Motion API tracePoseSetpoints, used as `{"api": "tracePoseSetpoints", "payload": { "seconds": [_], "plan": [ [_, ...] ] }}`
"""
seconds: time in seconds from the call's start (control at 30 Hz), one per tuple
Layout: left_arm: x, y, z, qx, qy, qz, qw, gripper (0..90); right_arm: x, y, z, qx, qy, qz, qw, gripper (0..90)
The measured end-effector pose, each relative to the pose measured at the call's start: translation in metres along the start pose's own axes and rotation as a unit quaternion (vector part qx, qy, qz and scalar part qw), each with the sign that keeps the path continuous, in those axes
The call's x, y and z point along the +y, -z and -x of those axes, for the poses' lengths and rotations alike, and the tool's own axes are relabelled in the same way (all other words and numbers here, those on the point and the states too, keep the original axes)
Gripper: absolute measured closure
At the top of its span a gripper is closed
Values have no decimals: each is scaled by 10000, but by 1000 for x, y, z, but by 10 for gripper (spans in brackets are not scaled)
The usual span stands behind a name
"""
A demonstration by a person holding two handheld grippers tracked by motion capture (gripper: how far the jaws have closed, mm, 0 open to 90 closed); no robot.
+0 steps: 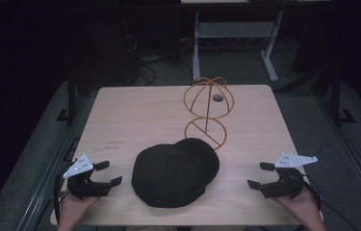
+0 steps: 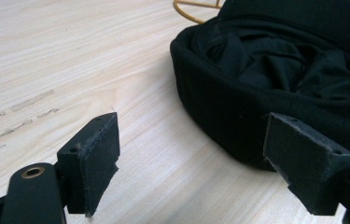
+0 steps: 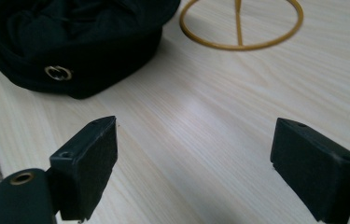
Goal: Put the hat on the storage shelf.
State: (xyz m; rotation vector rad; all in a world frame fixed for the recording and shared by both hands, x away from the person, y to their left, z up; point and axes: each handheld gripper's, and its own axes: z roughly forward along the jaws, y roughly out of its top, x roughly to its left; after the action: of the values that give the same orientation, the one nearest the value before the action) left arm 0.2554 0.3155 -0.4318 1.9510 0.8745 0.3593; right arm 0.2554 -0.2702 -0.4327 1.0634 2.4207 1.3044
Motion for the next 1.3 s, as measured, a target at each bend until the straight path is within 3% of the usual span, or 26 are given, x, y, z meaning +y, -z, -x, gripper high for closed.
{"api": "tracePoseSetpoints", "payload": {
  "seconds": [0.5,0.63,0.83,1.03,1.3],
  "plan": [
    [0,0,-1,17,0,-16,10000,179,34,0,-27,245,500,-126,9984,143],
    [0,-1,-2,17,21,-7,10000,179,47,-3,-38,359,742,-182,9964,143],
    [0,-1,-3,32,8,-39,10000,179,63,-9,-49,529,909,-246,9941,143],
    [-1,0,-5,25,39,-24,10000,179,77,-22,-60,766,1084,-380,9904,143],
    [-1,0,-6,54,25,-35,10000,179,92,-48,-81,1088,1430,-673,9814,148]
  ]
}}
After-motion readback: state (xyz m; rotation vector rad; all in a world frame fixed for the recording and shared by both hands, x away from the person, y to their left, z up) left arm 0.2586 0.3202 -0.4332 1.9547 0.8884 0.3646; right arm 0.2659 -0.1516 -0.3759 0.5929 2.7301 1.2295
